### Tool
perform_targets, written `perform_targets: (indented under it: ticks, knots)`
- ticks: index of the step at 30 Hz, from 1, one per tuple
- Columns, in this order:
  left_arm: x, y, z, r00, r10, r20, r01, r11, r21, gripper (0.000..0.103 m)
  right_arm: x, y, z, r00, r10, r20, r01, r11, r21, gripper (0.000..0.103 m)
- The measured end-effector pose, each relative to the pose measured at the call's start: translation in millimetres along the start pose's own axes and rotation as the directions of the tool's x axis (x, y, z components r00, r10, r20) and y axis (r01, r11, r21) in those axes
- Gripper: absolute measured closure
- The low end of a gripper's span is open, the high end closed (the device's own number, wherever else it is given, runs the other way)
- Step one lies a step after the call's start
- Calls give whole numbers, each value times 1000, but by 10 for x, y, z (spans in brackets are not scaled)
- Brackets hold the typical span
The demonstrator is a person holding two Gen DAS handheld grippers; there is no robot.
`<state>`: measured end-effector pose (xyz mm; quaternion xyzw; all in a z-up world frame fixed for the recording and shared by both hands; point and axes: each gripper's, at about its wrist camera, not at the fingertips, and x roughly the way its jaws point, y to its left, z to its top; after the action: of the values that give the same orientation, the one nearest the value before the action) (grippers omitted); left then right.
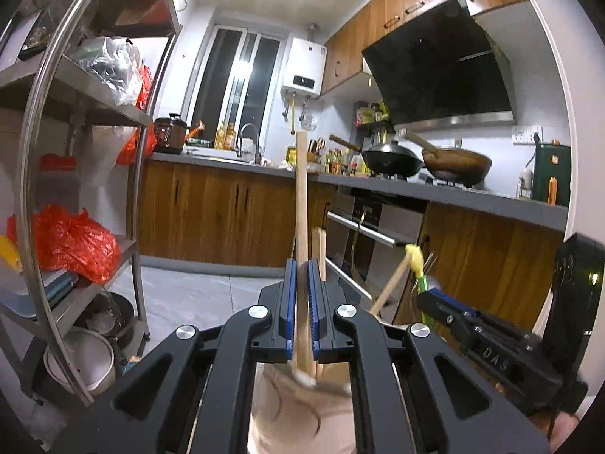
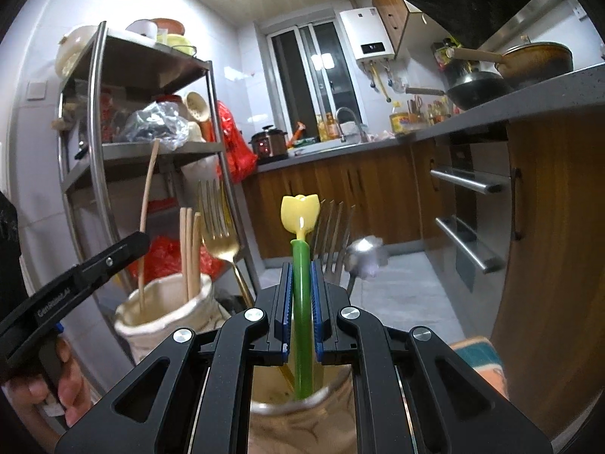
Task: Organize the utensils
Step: 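Open the left tool over the larger pot while the right tool drops the spoon into the smaller pot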
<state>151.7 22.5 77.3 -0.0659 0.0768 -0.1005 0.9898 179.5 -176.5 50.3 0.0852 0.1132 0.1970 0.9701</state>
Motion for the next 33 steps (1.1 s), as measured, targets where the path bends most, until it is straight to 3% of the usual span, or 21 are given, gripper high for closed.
perform_targets:
  ticks: [9,19,21,27,31,32,33]
  knots:
    - [-36,26,-89,996,16,-86,-16,1000,-4,97,-77,40,-103,995,48,-82,-49,999,-13,93]
    - [-88,-16,-121,996,39,-78,-38,999,20,97,-60,85,-168,990,56,-129,-61,998,-29,92]
    - [-105,-14,-122,996,39,-74,-38,999,17,96,-73,92,-163,990,65,-126,-70,997,-30,84]
    - [-218,-44,-134,997,44,-64,-42,999,29,96,-219,93,-107,993,55,-107,-57,998,-22,81]
    - [-288,-49,-152,996,51,-77,-48,998,35,95,-422,83,-91,993,4,-118,-8,999,-31,76]
    - [-312,-48,-160,995,54,-80,-51,998,38,94,-465,70,-96,992,-1,-124,-2,1000,-29,72]
    - [-350,-58,-179,995,58,-81,-55,998,45,86,-494,54,-99,992,-5,-129,2,1000,-26,66]
